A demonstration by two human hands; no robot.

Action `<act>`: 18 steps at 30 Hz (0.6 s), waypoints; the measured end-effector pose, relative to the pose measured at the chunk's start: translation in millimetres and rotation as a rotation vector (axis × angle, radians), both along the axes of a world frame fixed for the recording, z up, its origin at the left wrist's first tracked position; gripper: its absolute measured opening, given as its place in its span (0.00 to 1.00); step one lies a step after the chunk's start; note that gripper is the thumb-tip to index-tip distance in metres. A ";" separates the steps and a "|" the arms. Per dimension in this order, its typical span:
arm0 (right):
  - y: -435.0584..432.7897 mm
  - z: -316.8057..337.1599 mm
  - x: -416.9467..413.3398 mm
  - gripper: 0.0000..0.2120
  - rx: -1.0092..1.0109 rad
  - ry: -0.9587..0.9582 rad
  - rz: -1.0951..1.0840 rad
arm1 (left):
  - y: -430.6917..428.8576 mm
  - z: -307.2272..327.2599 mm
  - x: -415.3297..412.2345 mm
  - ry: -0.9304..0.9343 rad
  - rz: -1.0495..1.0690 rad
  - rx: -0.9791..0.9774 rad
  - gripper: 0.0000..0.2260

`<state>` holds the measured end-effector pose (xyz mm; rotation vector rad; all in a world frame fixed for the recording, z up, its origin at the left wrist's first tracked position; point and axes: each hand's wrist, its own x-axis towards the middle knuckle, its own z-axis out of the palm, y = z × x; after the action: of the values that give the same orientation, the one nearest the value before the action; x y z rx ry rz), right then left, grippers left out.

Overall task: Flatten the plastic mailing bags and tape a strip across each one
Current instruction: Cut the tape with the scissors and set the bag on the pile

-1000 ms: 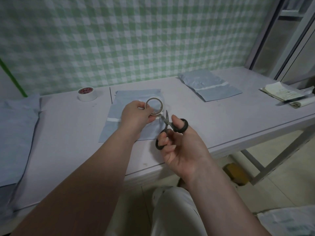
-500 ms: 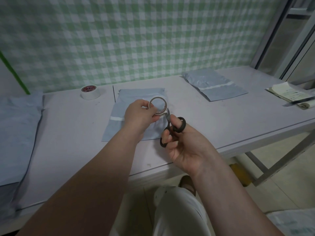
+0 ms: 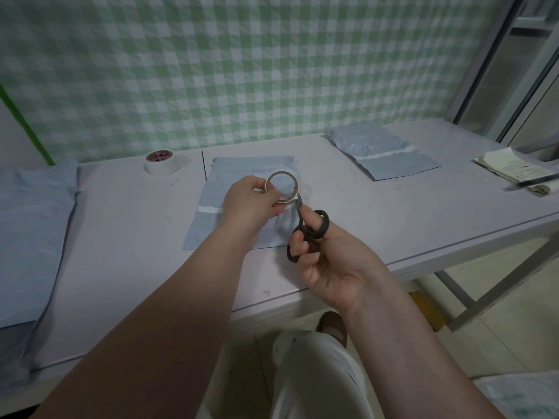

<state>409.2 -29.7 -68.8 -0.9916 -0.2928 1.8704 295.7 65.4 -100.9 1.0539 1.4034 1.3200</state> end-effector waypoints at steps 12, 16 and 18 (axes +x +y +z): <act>-1.7 0.3 -0.8 0.12 -0.002 -0.078 0.009 | 0.4 1.3 -0.5 -0.002 0.003 -0.009 0.03; -5.7 -0.5 2.5 0.12 0.023 -0.129 0.002 | -1.2 2.5 -0.6 0.001 0.012 -0.014 0.02; -8.5 0.4 7.5 0.13 0.048 -0.159 -0.018 | -1.8 3.1 0.1 -0.016 0.028 -0.011 0.02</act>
<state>416.7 -38.2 -68.3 -1.1082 -0.4200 1.7638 295.9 63.6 -97.8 1.0182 1.4167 1.3365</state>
